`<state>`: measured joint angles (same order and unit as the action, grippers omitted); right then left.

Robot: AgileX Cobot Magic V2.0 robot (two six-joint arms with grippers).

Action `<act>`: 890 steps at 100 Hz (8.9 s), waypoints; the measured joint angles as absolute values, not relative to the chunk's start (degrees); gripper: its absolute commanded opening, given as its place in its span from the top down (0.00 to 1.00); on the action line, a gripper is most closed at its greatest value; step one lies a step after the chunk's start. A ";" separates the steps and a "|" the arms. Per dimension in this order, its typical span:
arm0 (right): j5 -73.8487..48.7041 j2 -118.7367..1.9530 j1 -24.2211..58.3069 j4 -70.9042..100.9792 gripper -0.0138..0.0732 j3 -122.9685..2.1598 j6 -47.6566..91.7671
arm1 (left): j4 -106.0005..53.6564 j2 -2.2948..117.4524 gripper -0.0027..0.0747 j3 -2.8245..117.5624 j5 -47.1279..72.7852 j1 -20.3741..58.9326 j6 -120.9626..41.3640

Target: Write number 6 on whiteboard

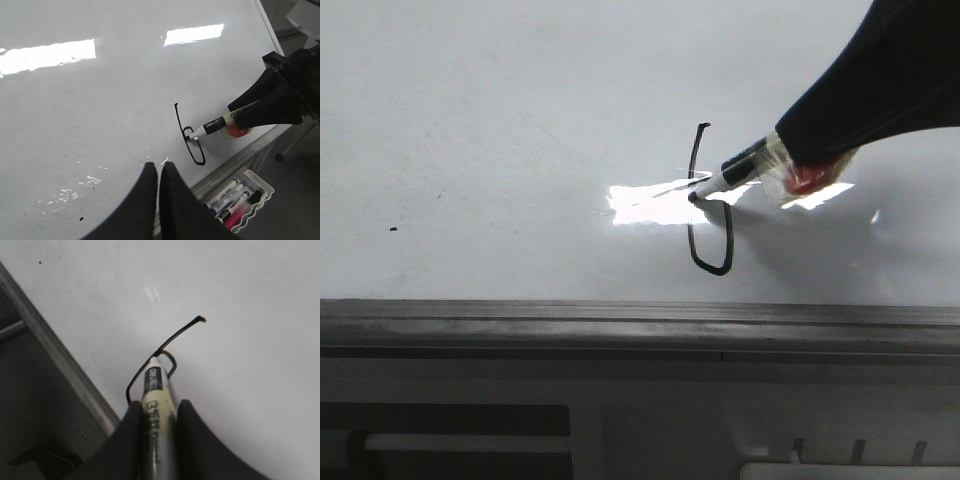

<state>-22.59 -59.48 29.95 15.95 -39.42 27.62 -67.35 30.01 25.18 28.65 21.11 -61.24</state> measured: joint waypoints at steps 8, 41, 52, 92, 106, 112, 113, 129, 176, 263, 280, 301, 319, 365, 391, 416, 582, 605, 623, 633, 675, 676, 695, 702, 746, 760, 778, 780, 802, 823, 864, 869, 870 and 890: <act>-22.72 -59.63 29.95 16.05 0.89 -39.51 27.62 | -67.35 29.91 0.99 25.18 28.65 21.11 -61.24; -26.32 -55.93 31.01 14.94 0.89 -41.68 27.45 | -67.72 29.91 0.99 25.18 28.65 21.11 -61.24; -27.03 -50.90 33.28 14.82 0.89 -45.52 27.45 | -68.21 29.91 0.92 25.18 29.07 21.11 -61.78; -37.69 -52.90 38.25 13.72 0.89 -48.03 27.45 | -66.01 46.22 0.43 36.26 41.73 25.71 -80.66; -36.84 -54.42 43.46 13.62 0.89 -48.03 27.45 | -59.34 53.71 0.43 41.39 42.39 32.86 -81.61; -36.18 -54.80 45.12 13.62 0.89 -48.03 27.45 | -56.19 56.50 0.43 43.02 42.39 35.83 -81.85; -36.18 -54.93 45.44 13.62 0.89 -48.03 27.45 | -55.90 57.12 0.43 43.17 42.39 36.53 -81.85; -35.66 -55.45 46.70 12.92 0.89 -48.03 27.45 | -53.29 62.40 0.43 45.80 40.96 42.04 -81.85; -35.53 -55.45 47.16 12.67 0.89 -48.03 27.73 | -57.95 71.01 0.50 48.95 37.59 43.95 -81.92; -35.09 -54.70 48.35 9.16 0.28 -48.03 28.99 | -58.90 74.83 0.99 50.82 43.11 43.79 -81.37; -35.09 -47.34 44.24 8.24 0.34 -48.03 28.91 | -59.48 73.62 0.99 50.49 42.93 41.28 -75.31; -35.09 -36.76 36.26 8.14 0.84 -48.16 27.70 | -67.52 70.35 0.99 46.03 27.82 39.88 -67.36; -35.81 -33.21 31.38 8.14 0.92 -47.66 26.91 | -77.97 71.10 0.99 41.92 8.46 44.58 -66.20; -37.48 -33.08 30.63 8.14 0.92 -45.50 23.89 | -91.04 79.40 0.99 41.64 -17.96 58.20 -58.33; -37.62 -33.08 30.63 8.14 0.92 -45.50 23.79 | -90.92 82.10 0.99 42.47 -17.63 58.92 -51.49; -37.96 -33.08 30.63 8.14 0.92 -45.50 23.79 | -90.45 82.41 0.99 42.59 -18.85 59.28 -50.87; -38.18 -33.08 30.63 9.68 0.92 -45.50 23.59 | -85.57 83.11 0.99 42.25 -26.26 59.45 -50.64; -38.18 -33.08 30.63 9.68 0.91 -45.50 23.59 | -85.24 83.38 0.85 42.25 -26.47 59.54 -50.58; -38.18 -33.08 30.63 9.68 0.92 -45.50 23.59 | -85.12 83.52 0.61 42.20 -26.85 59.73 -49.50; -38.18 -33.08 30.63 9.68 0.92 -45.50 23.59 | -84.59 83.52 0.56 42.20 -26.74 59.97 -49.17; -38.18 -33.08 30.63 9.68 0.91 -45.50 23.59 | -83.71 83.59 0.26 42.41 -26.75 60.09 -49.31; -38.18 -33.08 30.63 9.68 0.91 -45.50 23.59 | -83.71 83.44 0.25 42.41 -26.75 60.09 -49.31; -38.18 -33.08 30.63 9.68 0.91 -45.50 23.59 | -86.20 79.22 0.26 41.77 -30.87 59.19 -50.01; -38.18 -32.83 30.63 9.71 0.91 -45.50 23.59 | -87.83 76.80 0.28 41.23 -29.13 58.62 -51.19; -36.81 -17.87 30.63 5.99 0.91 -39.59 23.59 | -84.39 53.70 0.99 38.36 -2.69 57.95 -64.88; -36.92 -6.49 30.63 4.82 0.91 -33.93 23.59 | -79.23 47.90 0.99 35.21 11.90 57.95 -66.86; -37.79 0.82 30.63 4.56 0.92 -32.11 23.59 | -77.33 45.67 0.99 31.77 19.73 57.95 -67.24; -37.78 0.82 30.63 4.56 0.91 -32.11 23.59 | -77.34 45.67 0.99 31.60 20.13 57.95 -67.24; -38.51 0.61 30.63 4.42 0.92 -31.55 23.59 | -76.96 45.58 0.99 31.08 21.11 57.95 -67.24; -38.51 0.61 30.63 4.42 0.92 -31.55 23.59 | -76.93 47.43 0.99 31.08 21.15 57.95 -67.24; -38.51 0.61 30.63 4.33 0.91 -31.55 23.59 | -76.71 43.46 0.99 26.95 7.41 57.95 -67.24; -38.51 0.61 30.63 4.33 0.92 -31.55 23.59 | -73.22 40.19 0.99 24.66 4.57 57.95 -67.24; -38.51 0.61 30.63 4.33 0.92 -31.55 23.59 | -72.77 39.70 0.99 24.35 3.68 57.95 -67.24; -38.51 0.61 30.63 4.33 0.92 -31.55 23.59 | -62.49 23.42 0.99 14.00 -6.62 54.38 -67.24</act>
